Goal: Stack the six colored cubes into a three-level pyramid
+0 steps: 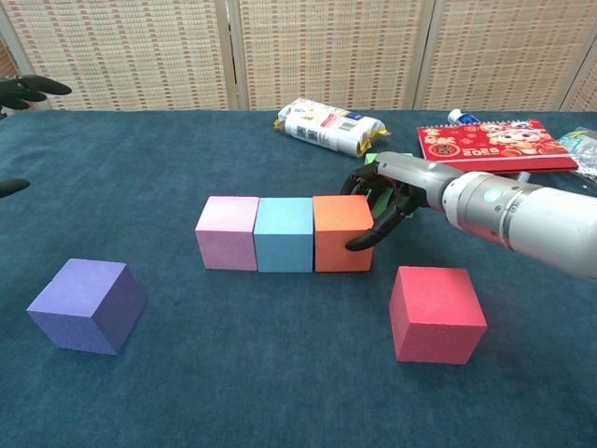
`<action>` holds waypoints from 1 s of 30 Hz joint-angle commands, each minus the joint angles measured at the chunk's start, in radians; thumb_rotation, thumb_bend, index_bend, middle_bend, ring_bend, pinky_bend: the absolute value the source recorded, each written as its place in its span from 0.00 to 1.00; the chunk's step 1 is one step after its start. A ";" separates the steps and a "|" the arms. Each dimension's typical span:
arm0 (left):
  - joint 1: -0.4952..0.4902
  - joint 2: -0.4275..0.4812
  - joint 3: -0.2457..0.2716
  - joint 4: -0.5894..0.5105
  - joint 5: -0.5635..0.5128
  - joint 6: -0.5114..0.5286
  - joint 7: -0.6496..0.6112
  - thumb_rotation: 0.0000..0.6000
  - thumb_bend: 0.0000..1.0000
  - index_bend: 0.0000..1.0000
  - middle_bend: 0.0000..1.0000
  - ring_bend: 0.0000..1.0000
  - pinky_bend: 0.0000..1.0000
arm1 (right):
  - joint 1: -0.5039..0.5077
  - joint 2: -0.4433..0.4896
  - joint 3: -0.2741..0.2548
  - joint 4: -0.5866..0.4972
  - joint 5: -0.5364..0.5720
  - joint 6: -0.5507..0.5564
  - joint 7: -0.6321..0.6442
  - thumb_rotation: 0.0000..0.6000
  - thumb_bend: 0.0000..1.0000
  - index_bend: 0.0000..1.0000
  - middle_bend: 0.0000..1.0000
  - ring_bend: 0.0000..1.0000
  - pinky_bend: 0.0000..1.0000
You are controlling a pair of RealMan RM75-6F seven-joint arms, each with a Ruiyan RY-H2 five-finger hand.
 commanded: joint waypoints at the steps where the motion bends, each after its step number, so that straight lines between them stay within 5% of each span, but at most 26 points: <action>1: 0.000 0.000 0.000 0.000 0.000 0.001 -0.001 1.00 0.35 0.00 0.00 0.00 0.09 | -0.003 -0.005 0.000 0.004 -0.003 0.006 0.002 1.00 0.21 0.47 0.47 0.41 0.53; 9: 0.002 -0.002 0.000 0.000 0.000 0.002 -0.001 1.00 0.35 0.00 0.00 0.00 0.09 | -0.010 -0.018 0.003 0.010 -0.022 0.029 0.010 1.00 0.24 0.56 0.52 0.44 0.53; 30: 0.001 -0.007 0.004 0.013 -0.001 -0.006 -0.018 1.00 0.35 0.00 0.00 0.00 0.09 | -0.008 -0.042 0.004 0.034 -0.032 0.022 -0.001 1.00 0.24 0.55 0.52 0.44 0.53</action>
